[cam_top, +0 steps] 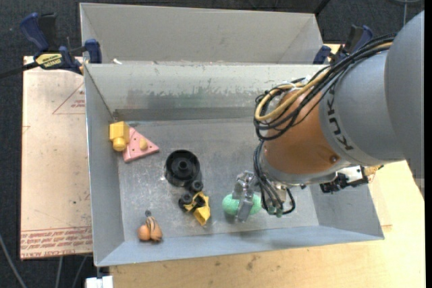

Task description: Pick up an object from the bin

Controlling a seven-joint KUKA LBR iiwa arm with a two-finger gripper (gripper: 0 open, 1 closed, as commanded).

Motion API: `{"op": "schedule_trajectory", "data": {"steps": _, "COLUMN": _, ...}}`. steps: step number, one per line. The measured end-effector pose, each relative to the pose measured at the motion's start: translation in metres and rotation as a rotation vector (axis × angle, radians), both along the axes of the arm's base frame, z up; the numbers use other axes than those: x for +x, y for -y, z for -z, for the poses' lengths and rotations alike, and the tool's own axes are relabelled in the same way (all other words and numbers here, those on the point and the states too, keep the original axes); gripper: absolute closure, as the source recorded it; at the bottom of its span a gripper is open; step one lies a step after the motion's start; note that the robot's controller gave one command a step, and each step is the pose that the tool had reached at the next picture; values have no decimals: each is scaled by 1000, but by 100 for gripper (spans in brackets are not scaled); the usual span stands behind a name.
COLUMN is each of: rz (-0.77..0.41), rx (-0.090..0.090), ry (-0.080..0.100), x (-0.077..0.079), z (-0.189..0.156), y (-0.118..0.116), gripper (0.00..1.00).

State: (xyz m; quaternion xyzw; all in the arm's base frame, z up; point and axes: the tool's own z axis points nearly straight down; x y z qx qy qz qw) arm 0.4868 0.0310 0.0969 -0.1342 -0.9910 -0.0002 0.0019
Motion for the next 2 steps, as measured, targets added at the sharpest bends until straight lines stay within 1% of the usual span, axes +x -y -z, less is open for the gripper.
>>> {"op": "schedule_trajectory", "data": {"steps": 1, "rz": 0, "rx": 0, "ry": -1, "x": 0, "z": -20, "y": 0, "gripper": 100}}
{"op": "schedule_trajectory", "data": {"steps": 2, "rz": -1, "rx": 0, "ry": 4, "x": 1, "z": -41, "y": 0, "gripper": 100}}
